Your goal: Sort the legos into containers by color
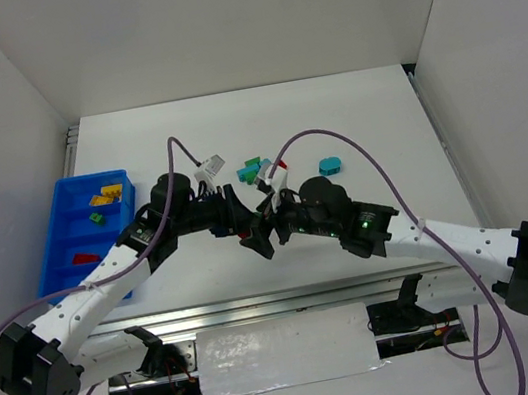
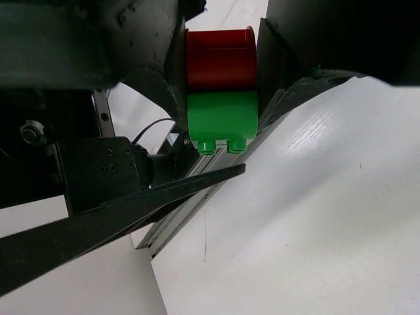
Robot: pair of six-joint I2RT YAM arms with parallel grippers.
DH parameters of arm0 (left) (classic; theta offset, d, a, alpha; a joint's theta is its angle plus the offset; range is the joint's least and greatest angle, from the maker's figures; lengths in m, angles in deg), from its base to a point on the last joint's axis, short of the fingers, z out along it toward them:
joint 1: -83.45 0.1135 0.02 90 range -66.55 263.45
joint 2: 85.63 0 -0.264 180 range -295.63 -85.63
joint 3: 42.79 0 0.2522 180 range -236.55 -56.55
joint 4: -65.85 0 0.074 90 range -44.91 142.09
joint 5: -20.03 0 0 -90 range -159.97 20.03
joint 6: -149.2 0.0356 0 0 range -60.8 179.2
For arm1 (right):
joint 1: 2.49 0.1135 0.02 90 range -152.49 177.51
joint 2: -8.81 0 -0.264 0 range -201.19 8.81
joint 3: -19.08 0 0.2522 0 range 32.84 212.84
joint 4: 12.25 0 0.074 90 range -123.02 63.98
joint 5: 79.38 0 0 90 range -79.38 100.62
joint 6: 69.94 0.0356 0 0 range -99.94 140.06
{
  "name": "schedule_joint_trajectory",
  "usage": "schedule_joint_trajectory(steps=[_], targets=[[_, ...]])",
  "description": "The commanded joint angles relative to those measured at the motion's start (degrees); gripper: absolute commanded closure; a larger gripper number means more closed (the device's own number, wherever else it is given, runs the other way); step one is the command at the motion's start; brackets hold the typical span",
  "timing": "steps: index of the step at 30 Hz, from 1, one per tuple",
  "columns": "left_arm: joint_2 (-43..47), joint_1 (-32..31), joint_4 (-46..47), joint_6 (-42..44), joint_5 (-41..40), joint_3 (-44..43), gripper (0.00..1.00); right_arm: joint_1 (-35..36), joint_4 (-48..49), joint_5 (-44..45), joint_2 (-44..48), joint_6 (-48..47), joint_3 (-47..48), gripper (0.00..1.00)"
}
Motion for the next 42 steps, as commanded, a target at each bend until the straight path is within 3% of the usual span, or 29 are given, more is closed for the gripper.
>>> schedule_joint_trajectory(steps=[1, 5, 10, 11, 17, 22, 34, 42], targets=[[2.0, -0.7, 4.2, 3.5, 2.1, -1.1, 1.0, 0.1, 6.1, -1.8, 2.3, 3.2, -0.7, 0.0], [2.5, -0.6, 0.1, 10.5, 1.2, -3.8, 1.0, -6.3, 1.4, -11.8, 8.0, 3.3, -2.5, 0.0], [2.6, -0.4, -4.9, 20.8, 6.3, -7.0, 1.0, -19.8, -1.7, -42.7, 14.2, 5.1, -4.1, 0.0], [3.3, -0.3, -5.3, 23.0, 7.6, -7.0, 1.0, -20.8, -2.2, -44.4, 15.3, 5.4, -4.2, 0.0], [7.8, -0.6, 4.3, 22.3, 20.6, -3.4, 1.0, -22.0, -0.3, -47.4, 12.7, 8.3, -4.0, 0.03], [10.2, -0.8, 8.7, 20.6, 25.7, -1.3, 1.0, -21.9, 11.9, -55.3, 9.4, 16.0, -5.2, 0.17], [8.3, -1.9, 11.4, 18.5, 26.6, -1.2, 1.0, -18.3, 20.1, -54.6, 7.7, 20.7, -4.7, 0.28], [8.6, -2.3, 12.5, 17.8, 27.6, -0.2, 1.0, -16.3, 24.9, -53.4, 4.3, 22.0, -4.5, 0.41]])
